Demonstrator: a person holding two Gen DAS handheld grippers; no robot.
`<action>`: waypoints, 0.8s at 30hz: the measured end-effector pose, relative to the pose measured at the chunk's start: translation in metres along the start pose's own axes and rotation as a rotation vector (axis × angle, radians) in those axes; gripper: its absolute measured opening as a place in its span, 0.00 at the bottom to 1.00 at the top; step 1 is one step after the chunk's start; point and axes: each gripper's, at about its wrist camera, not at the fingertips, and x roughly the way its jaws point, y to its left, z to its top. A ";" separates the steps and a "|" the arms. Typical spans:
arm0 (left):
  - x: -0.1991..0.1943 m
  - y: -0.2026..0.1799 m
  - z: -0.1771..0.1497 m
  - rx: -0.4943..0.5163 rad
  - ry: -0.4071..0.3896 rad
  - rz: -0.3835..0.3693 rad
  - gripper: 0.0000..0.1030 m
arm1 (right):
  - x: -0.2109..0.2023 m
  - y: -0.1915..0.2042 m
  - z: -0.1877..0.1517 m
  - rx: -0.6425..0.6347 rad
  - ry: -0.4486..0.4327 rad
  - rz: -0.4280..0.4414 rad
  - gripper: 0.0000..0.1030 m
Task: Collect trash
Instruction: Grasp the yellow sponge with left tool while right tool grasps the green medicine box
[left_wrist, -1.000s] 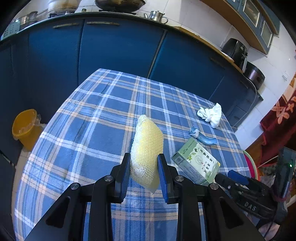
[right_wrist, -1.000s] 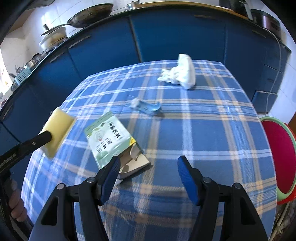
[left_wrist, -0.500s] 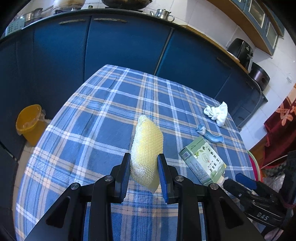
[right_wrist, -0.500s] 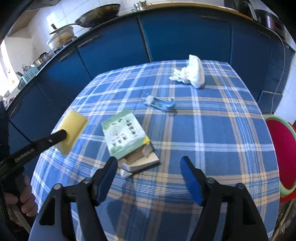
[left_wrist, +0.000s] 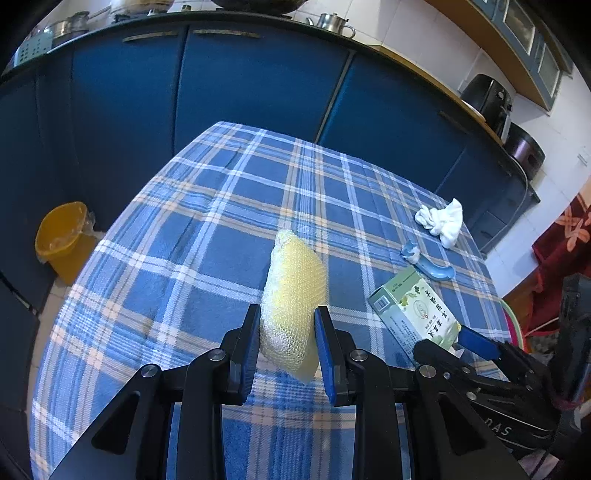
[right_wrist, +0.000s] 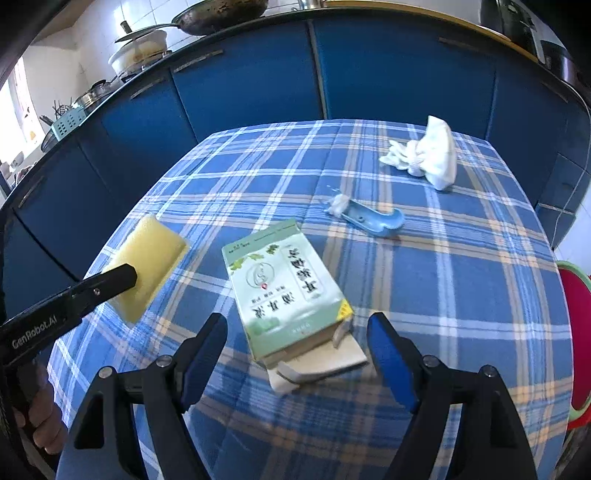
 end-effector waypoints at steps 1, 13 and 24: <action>0.001 0.000 0.000 0.000 0.002 -0.002 0.28 | 0.002 0.002 0.001 -0.006 -0.001 -0.002 0.78; 0.006 0.002 -0.003 -0.005 0.011 -0.007 0.28 | 0.016 0.007 0.005 -0.028 0.005 -0.016 0.65; 0.003 -0.007 -0.004 0.013 0.004 -0.011 0.28 | 0.001 -0.011 0.000 0.046 -0.015 0.007 0.60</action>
